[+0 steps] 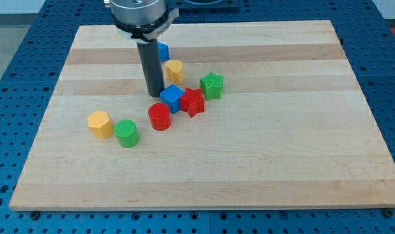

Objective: Slightly push the green circle towards the bottom left diagnol to the yellow hexagon

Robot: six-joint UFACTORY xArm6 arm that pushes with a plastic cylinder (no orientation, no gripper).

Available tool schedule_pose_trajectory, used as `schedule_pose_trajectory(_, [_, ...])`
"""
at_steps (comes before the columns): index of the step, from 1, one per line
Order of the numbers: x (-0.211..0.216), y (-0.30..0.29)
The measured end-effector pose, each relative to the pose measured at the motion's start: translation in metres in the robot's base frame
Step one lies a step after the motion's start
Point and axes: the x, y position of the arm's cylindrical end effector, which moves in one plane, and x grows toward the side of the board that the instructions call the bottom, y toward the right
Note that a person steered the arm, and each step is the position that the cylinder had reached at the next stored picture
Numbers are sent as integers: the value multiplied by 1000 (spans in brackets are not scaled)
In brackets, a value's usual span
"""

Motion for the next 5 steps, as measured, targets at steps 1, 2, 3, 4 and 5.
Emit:
schedule_pose_trajectory(1, [0,2])
schedule_pose_trajectory(2, [0,12])
schedule_pose_trajectory(3, [-3,12])
schedule_pose_trajectory(4, [-2,-2])
schedule_pose_trajectory(5, [-1,-2])
